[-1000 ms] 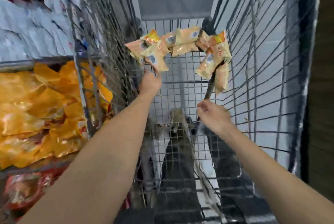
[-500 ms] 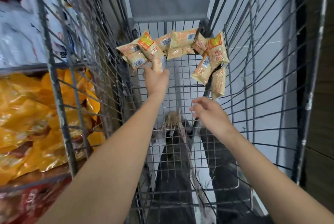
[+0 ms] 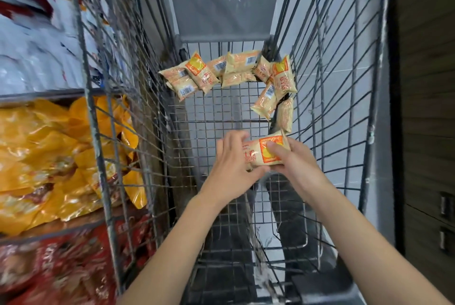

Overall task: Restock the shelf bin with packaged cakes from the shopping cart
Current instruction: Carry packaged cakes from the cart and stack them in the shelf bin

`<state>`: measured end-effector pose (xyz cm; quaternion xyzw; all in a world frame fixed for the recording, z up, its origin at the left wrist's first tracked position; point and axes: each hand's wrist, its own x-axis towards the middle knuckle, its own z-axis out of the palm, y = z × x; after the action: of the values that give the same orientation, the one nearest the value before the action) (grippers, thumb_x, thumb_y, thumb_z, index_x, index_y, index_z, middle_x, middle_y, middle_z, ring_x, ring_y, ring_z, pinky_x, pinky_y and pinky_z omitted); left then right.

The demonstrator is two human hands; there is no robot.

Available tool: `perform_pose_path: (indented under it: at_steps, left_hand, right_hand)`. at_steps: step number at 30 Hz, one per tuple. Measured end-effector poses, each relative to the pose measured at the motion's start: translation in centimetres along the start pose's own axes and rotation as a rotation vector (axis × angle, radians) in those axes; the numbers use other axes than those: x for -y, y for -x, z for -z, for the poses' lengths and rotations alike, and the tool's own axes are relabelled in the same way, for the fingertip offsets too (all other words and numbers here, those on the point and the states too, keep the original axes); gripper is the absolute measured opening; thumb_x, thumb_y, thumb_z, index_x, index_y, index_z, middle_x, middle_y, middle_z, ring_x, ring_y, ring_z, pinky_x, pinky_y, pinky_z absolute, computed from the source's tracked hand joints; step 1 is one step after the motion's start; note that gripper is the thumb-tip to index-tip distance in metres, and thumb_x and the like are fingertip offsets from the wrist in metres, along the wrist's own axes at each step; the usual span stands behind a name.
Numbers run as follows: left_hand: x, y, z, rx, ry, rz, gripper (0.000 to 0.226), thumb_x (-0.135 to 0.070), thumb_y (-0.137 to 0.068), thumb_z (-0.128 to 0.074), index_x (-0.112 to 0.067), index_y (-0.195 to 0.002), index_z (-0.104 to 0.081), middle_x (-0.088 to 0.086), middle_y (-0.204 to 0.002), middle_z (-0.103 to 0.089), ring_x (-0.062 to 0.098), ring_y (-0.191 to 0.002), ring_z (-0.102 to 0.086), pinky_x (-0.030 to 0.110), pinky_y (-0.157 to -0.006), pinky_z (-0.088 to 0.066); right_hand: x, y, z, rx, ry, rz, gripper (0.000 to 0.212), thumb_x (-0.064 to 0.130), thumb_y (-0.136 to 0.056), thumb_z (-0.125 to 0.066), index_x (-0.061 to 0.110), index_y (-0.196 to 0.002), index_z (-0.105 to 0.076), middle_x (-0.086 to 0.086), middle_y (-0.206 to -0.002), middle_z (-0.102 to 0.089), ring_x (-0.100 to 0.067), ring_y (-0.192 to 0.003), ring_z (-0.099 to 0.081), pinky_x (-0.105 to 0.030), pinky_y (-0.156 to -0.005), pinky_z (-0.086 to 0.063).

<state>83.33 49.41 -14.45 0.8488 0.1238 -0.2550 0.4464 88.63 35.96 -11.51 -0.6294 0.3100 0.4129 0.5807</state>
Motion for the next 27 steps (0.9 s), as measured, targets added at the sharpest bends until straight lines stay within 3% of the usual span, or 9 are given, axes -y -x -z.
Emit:
perform_pose_path:
  at_steps: [3, 5, 7, 8, 13, 18, 22, 25, 27]
  left_hand:
    - [0.3, 0.2, 0.6, 0.012, 0.257, 0.181, 0.063, -0.037, -0.091, -0.055, -0.028, -0.141, -0.02, -0.01, -0.144, -0.023, -0.004, -0.123, -0.018, 0.025, -0.105, -0.025]
    - [0.3, 0.1, 1.0, 0.009, 0.501, 0.314, 0.053, -0.033, -0.096, -0.048, -0.026, -0.143, -0.025, -0.006, -0.148, -0.03, -0.003, -0.12, -0.036, 0.024, -0.098, -0.042]
    - [0.2, 0.0, 1.2, -0.016, 0.69, 0.411, 0.044, -0.031, -0.097, -0.046, -0.028, -0.139, -0.035, -0.009, -0.136, -0.046, -0.004, -0.103, -0.053, 0.017, -0.076, -0.05]
    - [0.2, -0.1, 1.3, -0.03, 0.725, 0.424, 0.039, -0.032, -0.097, -0.047, -0.03, -0.135, -0.039, -0.011, -0.127, -0.053, -0.002, -0.099, -0.056, 0.017, -0.073, -0.051]
    - [0.4, -0.5, 1.2, -0.032, 0.859, 0.474, 0.025, -0.026, -0.093, -0.056, -0.024, -0.117, -0.052, -0.003, -0.108, -0.065, 0.012, -0.095, -0.066, 0.032, -0.079, -0.056]
    - [0.8, -2.0, 1.1, -0.011, 0.757, 0.375, 0.014, -0.023, -0.091, -0.059, -0.027, -0.105, -0.054, -0.003, -0.106, -0.068, 0.01, -0.092, -0.067, 0.019, -0.065, -0.053]
    - [1.4, -7.6, 0.2, -0.075, 0.452, 0.386, 0.033, -0.029, -0.095, -0.051, -0.019, -0.126, -0.048, -0.003, -0.125, -0.056, 0.012, -0.11, -0.055, 0.027, -0.089, -0.045]
    - [1.3, -12.4, -1.5, -0.007, 0.222, 0.297, 0.039, -0.024, -0.095, -0.051, -0.01, -0.13, -0.045, 0.006, -0.129, -0.052, 0.016, -0.114, -0.049, 0.025, -0.085, -0.036]
    - [1.8, -15.1, -3.2, 0.048, 0.044, 0.217, 0.044, -0.025, -0.093, -0.053, -0.006, -0.131, -0.042, 0.013, -0.13, -0.047, 0.026, -0.12, -0.043, 0.031, -0.092, -0.036]
  right_hand:
    - [-0.3, 0.0, 0.4, -0.005, -0.076, -0.017, 0.021, 0.011, -0.094, -0.053, 0.006, -0.115, -0.058, -0.01, -0.108, -0.07, -0.019, -0.1, -0.067, -0.033, -0.088, -0.054]
    - [-0.3, -0.1, 0.5, -0.002, -0.115, -0.028, 0.024, 0.01, -0.094, -0.053, 0.005, -0.118, -0.057, -0.01, -0.109, -0.07, -0.02, -0.102, -0.066, -0.036, -0.091, -0.052]
    - [-0.2, -0.3, 0.5, 0.007, -0.136, -0.026, 0.022, 0.009, -0.094, -0.053, 0.008, -0.116, -0.057, -0.009, -0.107, -0.07, -0.019, -0.101, -0.067, -0.036, -0.091, -0.052]
    - [-0.2, -0.3, 0.4, 0.017, -0.134, -0.025, 0.02, 0.009, -0.094, -0.053, 0.01, -0.114, -0.058, -0.008, -0.106, -0.071, -0.018, -0.1, -0.067, -0.035, -0.09, -0.052]
    - [0.0, -0.6, 0.0, 0.053, -0.085, -0.027, 0.022, 0.012, -0.093, -0.056, 0.009, -0.115, -0.058, -0.009, -0.107, -0.07, -0.019, -0.098, -0.068, -0.035, -0.086, -0.055]
    - [-0.3, -0.4, 0.0, 0.028, -0.041, -0.087, 0.02, 0.015, -0.089, -0.064, 0.014, -0.108, -0.059, -0.006, -0.105, -0.07, -0.016, -0.094, -0.069, -0.028, -0.073, -0.059]
    - [-1.4, -0.2, 0.3, -0.191, -0.041, -0.069, 0.017, 0.009, -0.091, -0.059, 0.015, -0.107, -0.055, -0.001, -0.101, -0.067, -0.011, -0.088, -0.066, -0.02, -0.064, -0.057]
    - [-3.0, 0.0, 0.3, -0.307, -0.124, -0.114, 0.015, 0.009, -0.095, -0.052, 0.017, -0.108, -0.049, 0.001, -0.098, -0.063, -0.012, -0.089, -0.064, -0.022, -0.067, -0.055]
    - [-4.1, -0.3, 0.1, -0.358, -0.172, -0.131, 0.014, 0.009, -0.096, -0.05, 0.018, -0.106, -0.048, 0.003, -0.094, -0.062, -0.01, -0.088, -0.062, -0.023, -0.067, -0.053]
